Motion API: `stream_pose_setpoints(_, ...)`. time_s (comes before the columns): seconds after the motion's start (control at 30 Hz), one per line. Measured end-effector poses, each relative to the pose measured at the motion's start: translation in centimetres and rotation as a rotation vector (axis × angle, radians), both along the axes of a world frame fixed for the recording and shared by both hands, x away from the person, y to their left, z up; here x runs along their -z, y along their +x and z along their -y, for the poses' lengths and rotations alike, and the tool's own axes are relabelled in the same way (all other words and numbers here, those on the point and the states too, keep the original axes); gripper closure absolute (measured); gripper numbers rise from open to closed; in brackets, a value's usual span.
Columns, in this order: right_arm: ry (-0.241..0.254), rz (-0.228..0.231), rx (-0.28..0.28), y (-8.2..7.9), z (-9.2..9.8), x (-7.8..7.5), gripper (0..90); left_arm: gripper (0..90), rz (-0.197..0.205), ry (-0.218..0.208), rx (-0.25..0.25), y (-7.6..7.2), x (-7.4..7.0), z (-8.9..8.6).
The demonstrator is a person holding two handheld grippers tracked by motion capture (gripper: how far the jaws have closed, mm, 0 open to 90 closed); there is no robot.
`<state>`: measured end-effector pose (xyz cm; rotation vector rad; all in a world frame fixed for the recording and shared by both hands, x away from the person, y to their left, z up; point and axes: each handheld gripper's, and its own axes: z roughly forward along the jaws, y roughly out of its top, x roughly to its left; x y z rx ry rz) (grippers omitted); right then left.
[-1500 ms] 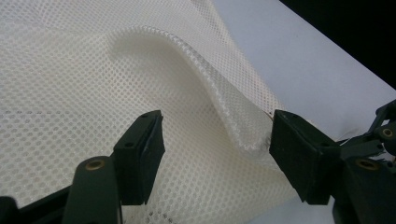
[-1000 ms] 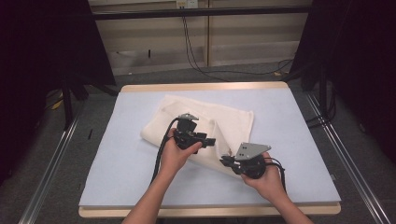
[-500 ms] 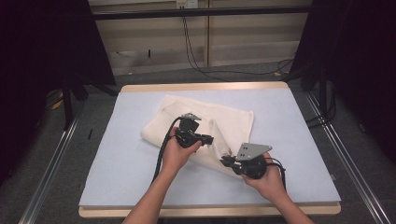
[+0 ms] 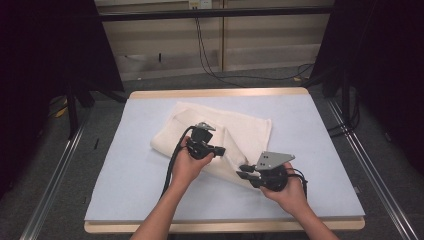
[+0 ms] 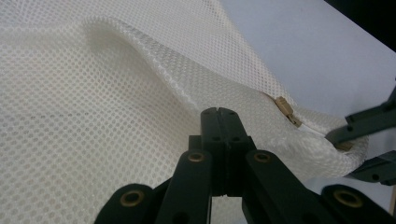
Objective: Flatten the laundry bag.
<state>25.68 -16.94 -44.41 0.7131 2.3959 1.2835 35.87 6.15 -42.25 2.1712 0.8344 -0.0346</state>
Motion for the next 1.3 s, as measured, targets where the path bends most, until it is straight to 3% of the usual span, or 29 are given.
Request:
stream_pose_setpoints(0.13, 0.011, -0.042, 0.020, 0.0, 0.6, -0.2, 58.5, 90.0, -0.001, -0.006, 0.001, -0.4, -0.3, -0.6)
stream_pose_setpoints(0.2, 0.001, -0.034, 0.037, 0.0, 1.0, -0.2, 55.1, 90.0, 0.005, -0.007, -0.003, -0.7, -0.4, -0.7)
stream_pose_setpoints(0.37, -0.006, -0.075, 0.046, -0.2, 1.8, -0.2, 41.8, 90.0, 0.018, 0.005, -0.011, -1.0, -0.2, -1.1)
stream_pose_setpoints(0.57, -0.001, -0.092, 0.061, -0.3, 3.3, -0.2, 27.8, 90.0, 0.003, 0.006, -0.013, -1.5, 0.3, -1.9)
stream_pose_setpoints(0.73, 0.008, -0.097, 0.098, 0.1, 4.8, -0.3, 24.7, 90.0, 0.010, -0.006, -0.009, -1.8, 0.0, -2.3)
stream_pose_setpoints(0.8, 0.014, -0.100, 0.088, 0.2, 5.1, -0.2, 23.8, 90.0, 0.026, -0.004, -0.011, -2.0, -0.2, -2.5)
stream_pose_setpoints(1.1, 0.003, -0.122, 0.082, 0.2, 5.9, 0.4, 20.6, 90.0, 0.031, -0.009, -0.028, -2.3, 0.1, -3.1)
stream_pose_setpoints(1.23, -0.016, -0.118, 0.120, 0.3, 7.0, 0.9, 23.4, 90.0, 0.030, -0.002, -0.033, -2.6, 0.1, -3.6)
stream_pose_setpoints(1.3, -0.016, -0.120, 0.139, 0.5, 7.1, 1.1, 23.4, 90.0, 0.035, -0.018, -0.036, -2.9, 0.2, -3.9)
